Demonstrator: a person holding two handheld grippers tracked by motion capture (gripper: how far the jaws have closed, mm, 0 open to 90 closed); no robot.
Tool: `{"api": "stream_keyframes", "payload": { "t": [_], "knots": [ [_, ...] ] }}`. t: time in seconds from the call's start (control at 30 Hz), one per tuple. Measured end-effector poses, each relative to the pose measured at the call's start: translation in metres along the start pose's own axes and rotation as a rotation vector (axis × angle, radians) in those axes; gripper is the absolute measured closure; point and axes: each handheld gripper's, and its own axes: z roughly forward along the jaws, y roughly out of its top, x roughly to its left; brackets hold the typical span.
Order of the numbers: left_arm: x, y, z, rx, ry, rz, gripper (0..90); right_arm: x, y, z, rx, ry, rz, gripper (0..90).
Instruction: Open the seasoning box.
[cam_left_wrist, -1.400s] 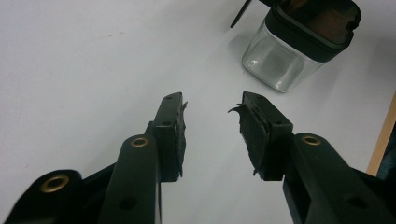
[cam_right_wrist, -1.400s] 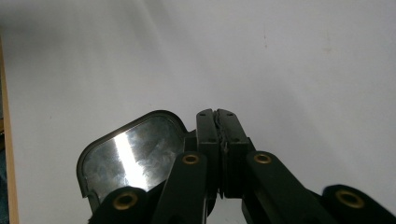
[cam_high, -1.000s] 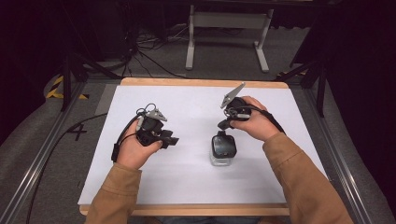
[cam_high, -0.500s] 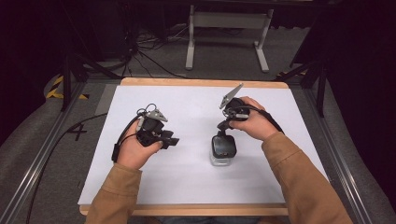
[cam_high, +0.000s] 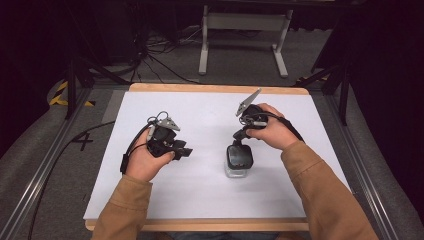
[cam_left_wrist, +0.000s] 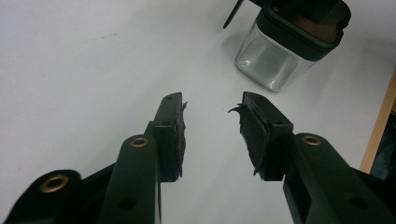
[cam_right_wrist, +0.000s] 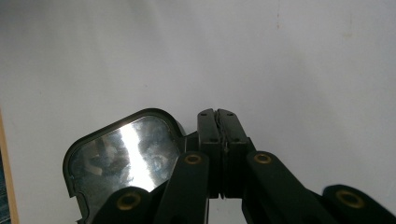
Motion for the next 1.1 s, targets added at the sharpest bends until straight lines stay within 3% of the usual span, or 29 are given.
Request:
{"api": "stream_keyframes", "payload": {
  "t": [0.83, 1.1],
  "knots": [
    [-0.007, 0.004, 0.01, 0.032, -0.022, 0.034, 61.2, -0.004, 0.002, 0.001, 0.021, 0.013, 0.042, 90.0],
    [-0.023, 0.009, 0.025, 0.021, -0.079, 0.063, 66.9, -0.004, 0.002, 0.002, 0.022, 0.01, 0.038, 90.0]
  ]
}}
